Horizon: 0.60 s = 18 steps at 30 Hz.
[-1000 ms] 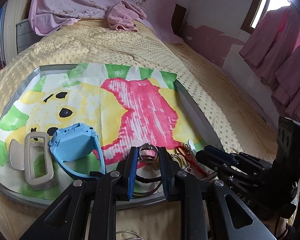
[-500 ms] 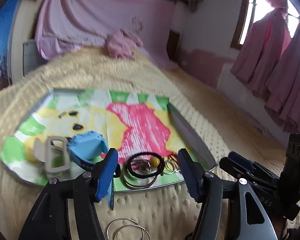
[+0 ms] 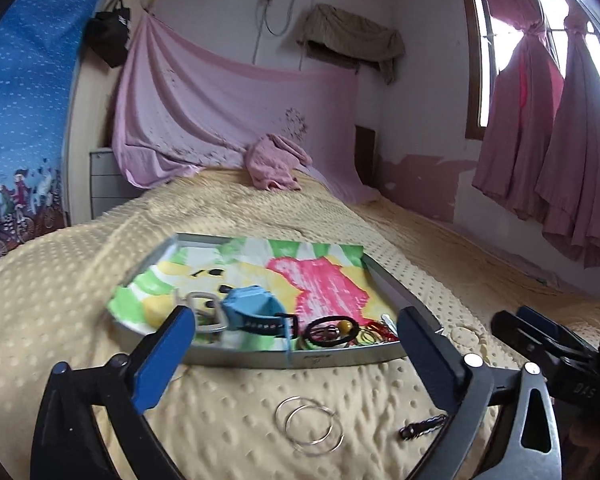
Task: Organize jewelry
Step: 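Withdraw both grippers from the tray toward the silver rings and black clip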
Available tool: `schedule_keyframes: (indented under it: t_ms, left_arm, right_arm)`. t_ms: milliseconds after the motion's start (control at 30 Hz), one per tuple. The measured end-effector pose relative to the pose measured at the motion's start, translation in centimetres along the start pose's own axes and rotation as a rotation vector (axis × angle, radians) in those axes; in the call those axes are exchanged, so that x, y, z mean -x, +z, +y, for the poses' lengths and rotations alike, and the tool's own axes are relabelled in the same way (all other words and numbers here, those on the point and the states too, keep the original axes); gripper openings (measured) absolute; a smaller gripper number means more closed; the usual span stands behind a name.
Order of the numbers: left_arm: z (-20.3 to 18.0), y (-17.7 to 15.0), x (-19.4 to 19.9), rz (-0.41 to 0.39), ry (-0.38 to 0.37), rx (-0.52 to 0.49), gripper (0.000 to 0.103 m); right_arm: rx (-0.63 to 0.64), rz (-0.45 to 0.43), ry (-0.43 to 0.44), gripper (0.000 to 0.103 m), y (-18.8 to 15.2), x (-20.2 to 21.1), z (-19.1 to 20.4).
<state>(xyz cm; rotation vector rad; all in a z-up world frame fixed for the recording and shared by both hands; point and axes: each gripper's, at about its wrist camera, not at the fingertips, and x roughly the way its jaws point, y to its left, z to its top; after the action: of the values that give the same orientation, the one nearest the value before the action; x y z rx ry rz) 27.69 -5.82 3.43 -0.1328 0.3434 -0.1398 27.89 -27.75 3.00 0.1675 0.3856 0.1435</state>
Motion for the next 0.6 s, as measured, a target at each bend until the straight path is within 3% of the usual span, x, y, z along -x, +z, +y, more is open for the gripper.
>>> schedule_keyframes:
  t_ms: [233, 600]
  left_arm:
    - [1.5, -0.9, 3.7, -0.059, 0.015, -0.004, 0.103]
    - [3.4, -3.3, 6.5, -0.031, 0.043, -0.006, 0.103]
  right_arm:
    - [0.033, -0.045, -0.004, 0.101, -1.2, 3.5, 2.1]
    - [0.116, -0.048, -0.030, 0.101, -3.6, 6.5, 4.5]
